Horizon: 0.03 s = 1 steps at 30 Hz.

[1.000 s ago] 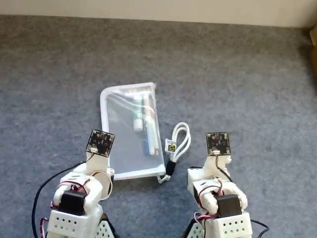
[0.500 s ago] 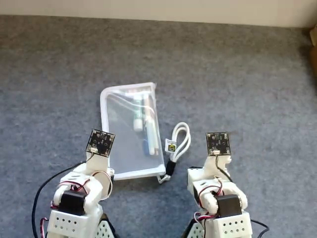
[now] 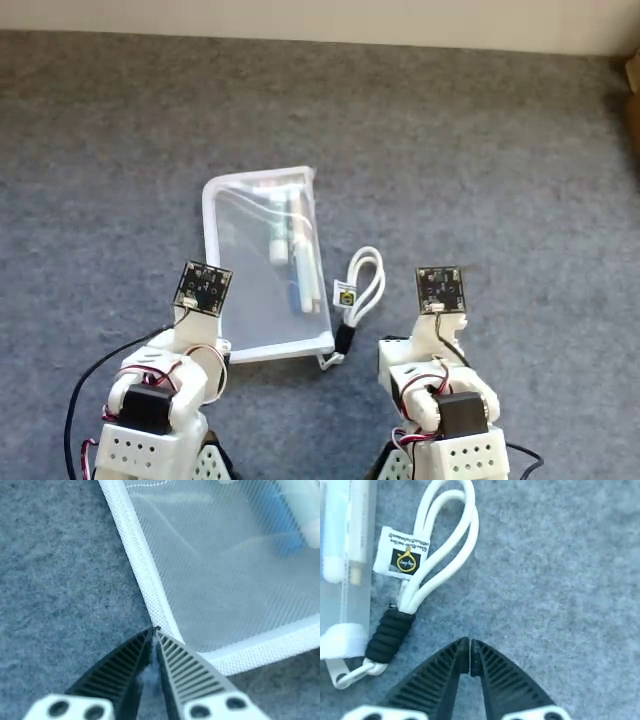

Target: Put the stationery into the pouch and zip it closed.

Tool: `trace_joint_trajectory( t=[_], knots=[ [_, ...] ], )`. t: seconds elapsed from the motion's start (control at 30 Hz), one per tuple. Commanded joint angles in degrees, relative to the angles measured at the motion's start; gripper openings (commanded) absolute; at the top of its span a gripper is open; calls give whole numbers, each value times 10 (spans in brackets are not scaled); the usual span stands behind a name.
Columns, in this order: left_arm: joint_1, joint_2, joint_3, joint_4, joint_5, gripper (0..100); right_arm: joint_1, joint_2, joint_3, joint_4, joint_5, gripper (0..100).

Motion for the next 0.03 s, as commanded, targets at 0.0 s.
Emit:
trace_joint_trajectory(
  t=[0.0],
  knots=[
    [-7, -2, 12, 4, -4, 5, -1, -12, 88, 3, 1, 5]
  ],
)
